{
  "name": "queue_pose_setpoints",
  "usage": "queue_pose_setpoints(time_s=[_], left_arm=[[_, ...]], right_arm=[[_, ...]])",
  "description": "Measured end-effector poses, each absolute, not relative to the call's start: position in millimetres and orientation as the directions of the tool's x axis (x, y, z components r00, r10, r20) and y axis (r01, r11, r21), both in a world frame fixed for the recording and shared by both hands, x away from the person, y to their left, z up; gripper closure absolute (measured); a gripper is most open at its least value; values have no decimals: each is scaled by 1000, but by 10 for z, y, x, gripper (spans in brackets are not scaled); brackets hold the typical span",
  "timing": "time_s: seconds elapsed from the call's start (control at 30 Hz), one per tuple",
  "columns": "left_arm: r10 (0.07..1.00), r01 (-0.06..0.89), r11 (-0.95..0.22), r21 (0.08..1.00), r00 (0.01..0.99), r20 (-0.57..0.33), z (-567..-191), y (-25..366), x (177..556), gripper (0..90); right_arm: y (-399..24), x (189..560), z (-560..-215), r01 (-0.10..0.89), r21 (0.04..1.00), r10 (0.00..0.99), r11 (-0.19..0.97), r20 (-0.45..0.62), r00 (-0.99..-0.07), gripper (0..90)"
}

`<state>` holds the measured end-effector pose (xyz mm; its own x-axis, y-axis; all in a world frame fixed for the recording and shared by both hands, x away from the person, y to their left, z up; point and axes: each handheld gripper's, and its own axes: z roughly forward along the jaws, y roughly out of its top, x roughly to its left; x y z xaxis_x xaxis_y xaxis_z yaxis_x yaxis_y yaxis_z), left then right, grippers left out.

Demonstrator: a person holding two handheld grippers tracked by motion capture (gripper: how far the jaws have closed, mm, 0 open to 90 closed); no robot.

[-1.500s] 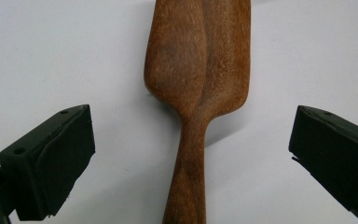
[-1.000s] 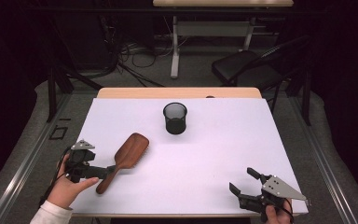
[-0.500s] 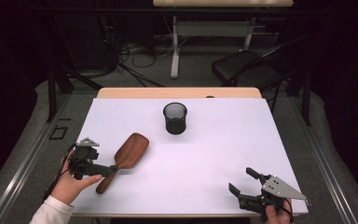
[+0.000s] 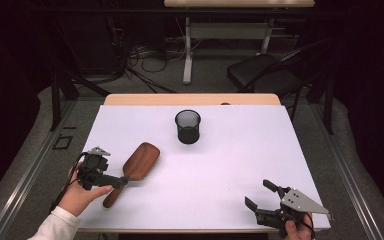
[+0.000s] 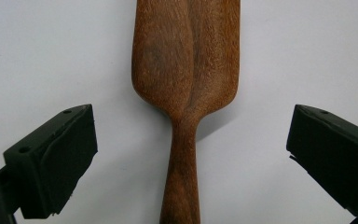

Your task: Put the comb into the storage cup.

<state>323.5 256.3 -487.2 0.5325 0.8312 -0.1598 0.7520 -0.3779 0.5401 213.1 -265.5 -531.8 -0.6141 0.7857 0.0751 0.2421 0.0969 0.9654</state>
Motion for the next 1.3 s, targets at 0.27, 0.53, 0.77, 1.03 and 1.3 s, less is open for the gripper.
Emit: queue_pose_setpoints(time_s=[0.27, 0.53, 0.77, 1.03, 1.3], left_arm=[[828, 766, -395, 507, 536, -166, -4936, 2532, 3278, 26], [829, 786, -411, 461, 533, -170, -5037, 2489, 3321, 45], [828, 790, -441, 426, 542, -148, -5082, 2421, 3345, 80], [823, 783, -479, 396, 558, -107, -5141, 2369, 3377, 154], [819, 784, -497, 372, 566, -99, -5206, 2336, 3419, 183]], right_arm=[[-2654, 2132, -5319, 242, 965, 788, 98, 73, -611, 141], [-2657, 2121, -5315, 236, 967, 787, 94, 73, -612, 141], [-2668, 2129, -5318, 236, 968, 789, 89, 76, -610, 141], [-2670, 2121, -5317, 238, 967, 790, 90, 76, -608, 141], [-2672, 2119, -5318, 246, 965, 791, 87, 84, -606, 141]])
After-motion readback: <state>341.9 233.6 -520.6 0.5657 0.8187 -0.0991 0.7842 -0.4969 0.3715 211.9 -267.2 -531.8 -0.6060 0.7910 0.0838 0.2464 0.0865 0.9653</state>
